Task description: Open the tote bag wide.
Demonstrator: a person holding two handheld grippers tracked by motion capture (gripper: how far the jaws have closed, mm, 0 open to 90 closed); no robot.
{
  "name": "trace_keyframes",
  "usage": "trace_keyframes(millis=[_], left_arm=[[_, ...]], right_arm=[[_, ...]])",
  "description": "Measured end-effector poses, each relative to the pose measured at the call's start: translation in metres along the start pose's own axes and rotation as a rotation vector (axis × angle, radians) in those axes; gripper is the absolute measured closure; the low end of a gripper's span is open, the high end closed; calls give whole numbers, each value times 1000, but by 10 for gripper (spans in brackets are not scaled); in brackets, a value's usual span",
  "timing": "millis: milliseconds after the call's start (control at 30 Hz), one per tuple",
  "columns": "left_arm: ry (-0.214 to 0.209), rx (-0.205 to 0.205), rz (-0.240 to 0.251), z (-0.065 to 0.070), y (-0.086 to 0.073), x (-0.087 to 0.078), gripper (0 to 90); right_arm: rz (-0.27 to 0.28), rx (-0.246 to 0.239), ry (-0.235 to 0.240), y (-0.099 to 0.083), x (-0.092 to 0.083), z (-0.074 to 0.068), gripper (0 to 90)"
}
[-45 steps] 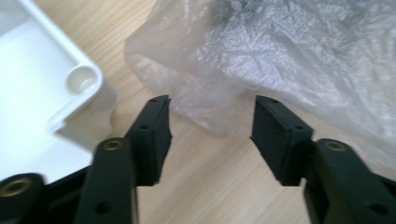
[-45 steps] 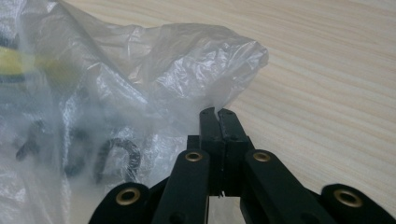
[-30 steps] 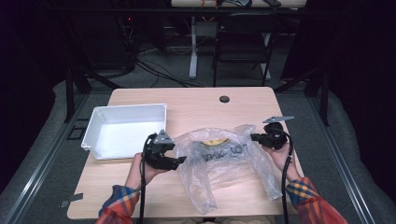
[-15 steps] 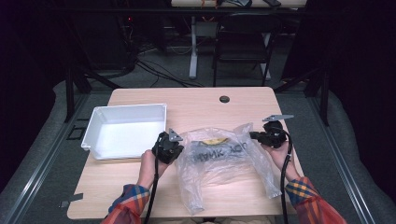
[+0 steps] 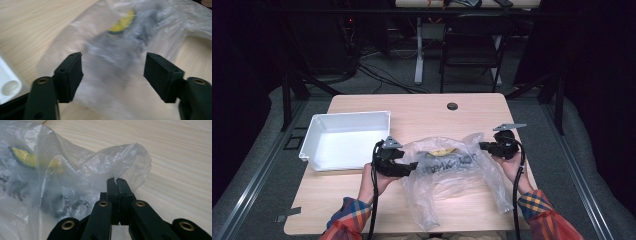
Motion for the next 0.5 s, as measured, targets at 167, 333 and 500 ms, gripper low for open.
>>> trace_keyframes(millis=[167, 333, 500], left_arm=[[55, 39, -106, 3, -12, 19, 260], [84, 54, -190, -8, -29, 34, 561], [121, 46, -125, -15, -21, 31, 838]], right_arm=[[-11, -7, 16, -1, 1, -5, 900], [-11, -10, 14, -1, 2, -6, 900], [-7, -19, 7, 0, 2, -5, 900]])
Point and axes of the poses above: each handheld gripper's, and its own axes: x roughly forward along the jaws, y roughly out of its top, z roughly to its right, the point moved 6 cm from there along x, roughly forward along the jaws, and after that the axes turned 8 degrees about z, right-handed, at the moved point
